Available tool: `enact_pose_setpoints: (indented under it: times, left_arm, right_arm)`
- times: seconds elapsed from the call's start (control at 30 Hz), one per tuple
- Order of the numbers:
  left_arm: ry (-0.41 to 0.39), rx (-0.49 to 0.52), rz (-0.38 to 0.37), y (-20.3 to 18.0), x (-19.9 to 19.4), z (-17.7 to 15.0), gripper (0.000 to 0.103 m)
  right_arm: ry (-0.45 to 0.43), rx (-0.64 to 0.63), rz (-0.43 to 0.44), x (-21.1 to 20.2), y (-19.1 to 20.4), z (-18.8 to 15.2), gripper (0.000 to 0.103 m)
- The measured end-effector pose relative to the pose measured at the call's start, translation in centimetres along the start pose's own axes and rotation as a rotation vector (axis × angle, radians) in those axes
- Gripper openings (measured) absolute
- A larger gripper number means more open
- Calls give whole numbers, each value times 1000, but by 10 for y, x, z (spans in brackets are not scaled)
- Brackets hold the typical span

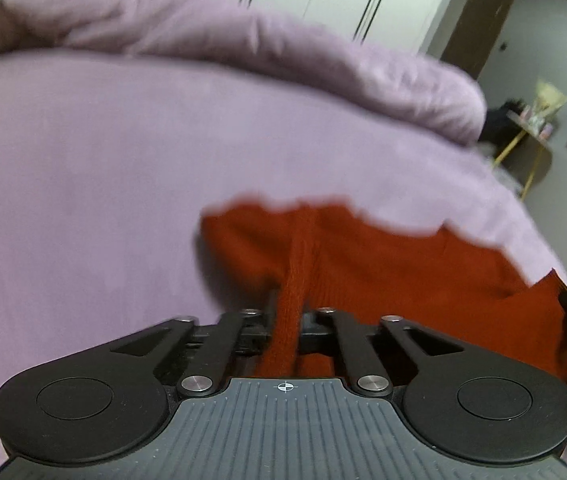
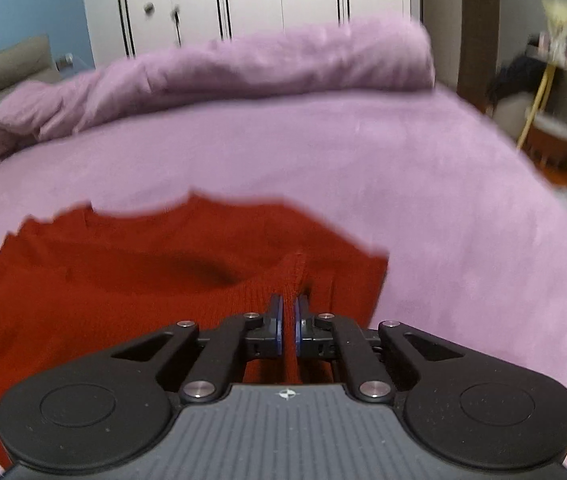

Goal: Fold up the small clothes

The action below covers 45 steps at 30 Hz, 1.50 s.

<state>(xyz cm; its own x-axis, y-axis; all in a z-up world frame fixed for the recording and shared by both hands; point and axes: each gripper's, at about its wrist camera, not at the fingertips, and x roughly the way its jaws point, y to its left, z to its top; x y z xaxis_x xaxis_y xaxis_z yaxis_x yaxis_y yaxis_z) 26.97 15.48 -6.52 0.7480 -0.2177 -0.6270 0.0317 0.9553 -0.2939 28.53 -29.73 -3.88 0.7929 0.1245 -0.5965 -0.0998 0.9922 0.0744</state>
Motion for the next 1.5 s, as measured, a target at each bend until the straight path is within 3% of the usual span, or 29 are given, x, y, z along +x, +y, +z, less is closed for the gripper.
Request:
enact_pose_setpoints:
  times: [0.13,0.23,0.47,0.57,0.63,0.67,0.7,0.73,0.8,0.87,0.93,1.07,1.2,1.27,1.37,1.5]
  left_arm:
    - [-156,44,14,-18,-15,35,6]
    - [-201,81,72,-31,2,56,6]
    - [-137,56,214,-35,76,59,7]
    - [-71,40,303,-27,94,45,18]
    - [-115,34,333,-28,84,33,24]
    - [-154,31,308,-31,78,27,29]
    - [-168,21,260,-35,75,22,41]
    - [-162,9,192,-40,75,18,46]
    - [-119,13,89,-53,86,12,47]
    - [-94,68,83,-68,102,10,51]
    - [-87,120,121,-77,119,10,56]
    - [-39,108,160,-75,146,14,58]
    - [-39,95,172,-69,157,19,65]
    - [-35,106,178,-68,164,21,69]
    - [-36,108,169,-66,171,24,72]
    - [-39,100,160,-62,172,25,75]
  right_arm:
    - [-137,8,-39,-14,6,32,4]
    - [-176,-1,-91,0,11,51,4]
    - [-152,-10,-166,57,18,58,4]
    - [-113,-5,-195,80,18,50,5]
    - [-89,23,-287,86,19,47,6]
    - [-103,49,-304,85,22,45,8]
    - [-124,82,-274,81,27,42,12]
    - [-136,113,-184,79,36,38,12]
    - [-95,144,49,85,58,30,12]
    - [-32,163,262,98,87,21,12]
    - [34,167,372,115,109,16,12]
    - [29,103,264,139,109,18,11]
    - [27,191,156,153,53,25,9]
    - [-13,161,93,145,28,22,9]
    - [-37,253,132,139,-5,12,4]
    - [-66,287,148,143,-11,6,4]
